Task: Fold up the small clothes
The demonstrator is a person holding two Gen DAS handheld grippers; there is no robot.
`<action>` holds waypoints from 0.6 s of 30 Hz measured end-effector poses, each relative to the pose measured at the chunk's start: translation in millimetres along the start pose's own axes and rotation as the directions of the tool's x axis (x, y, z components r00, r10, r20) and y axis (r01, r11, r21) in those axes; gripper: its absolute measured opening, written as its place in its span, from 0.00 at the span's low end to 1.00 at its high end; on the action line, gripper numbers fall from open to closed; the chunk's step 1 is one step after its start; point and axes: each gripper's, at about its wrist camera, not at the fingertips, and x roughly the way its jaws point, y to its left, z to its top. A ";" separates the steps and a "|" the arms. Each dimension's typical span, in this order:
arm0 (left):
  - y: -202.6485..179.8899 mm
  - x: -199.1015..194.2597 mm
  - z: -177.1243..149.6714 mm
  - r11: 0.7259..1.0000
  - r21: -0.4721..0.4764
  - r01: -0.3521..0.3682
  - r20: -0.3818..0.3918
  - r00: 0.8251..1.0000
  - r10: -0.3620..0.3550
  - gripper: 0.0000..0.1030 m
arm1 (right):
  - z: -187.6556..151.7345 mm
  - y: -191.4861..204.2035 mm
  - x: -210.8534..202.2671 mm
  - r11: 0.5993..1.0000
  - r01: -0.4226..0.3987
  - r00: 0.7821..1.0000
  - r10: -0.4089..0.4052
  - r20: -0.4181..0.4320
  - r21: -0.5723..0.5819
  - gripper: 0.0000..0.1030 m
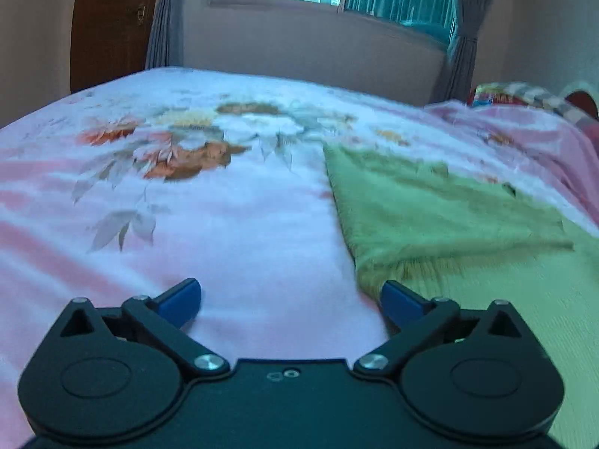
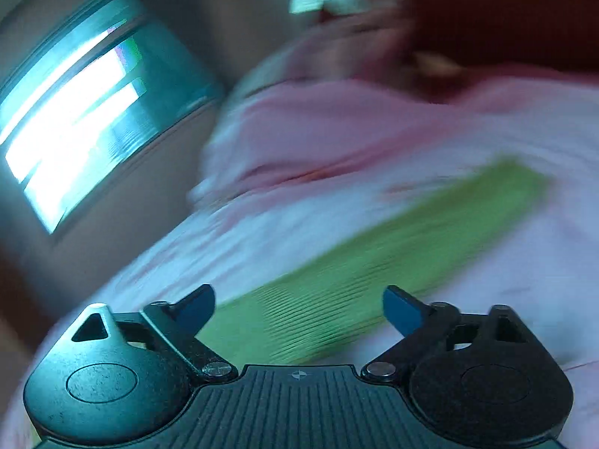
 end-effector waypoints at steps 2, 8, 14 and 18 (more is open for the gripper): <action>-6.4 -2.3 -5.7 0.999 0.035 -0.022 -0.016 1.000 0.023 0.99 | 18.2 -47.7 -4.7 0.986 0.055 0.998 -0.060 0.027 0.154 0.69; -3.4 -0.1 -11.4 0.999 0.027 -0.020 -0.014 1.000 0.020 0.99 | 48.2 -138.5 -0.1 0.915 0.074 0.995 -0.096 0.036 0.396 0.63; -4.0 -1.0 -13.3 0.999 0.029 -0.021 -0.008 1.000 0.021 0.99 | 70.8 -150.7 25.5 0.944 0.070 0.997 -0.077 0.009 0.322 0.60; -4.3 -1.5 -13.7 0.999 0.028 -0.020 -0.006 1.000 0.020 0.99 | 72.1 -153.0 51.9 0.956 0.110 0.994 -0.104 -0.035 0.274 0.21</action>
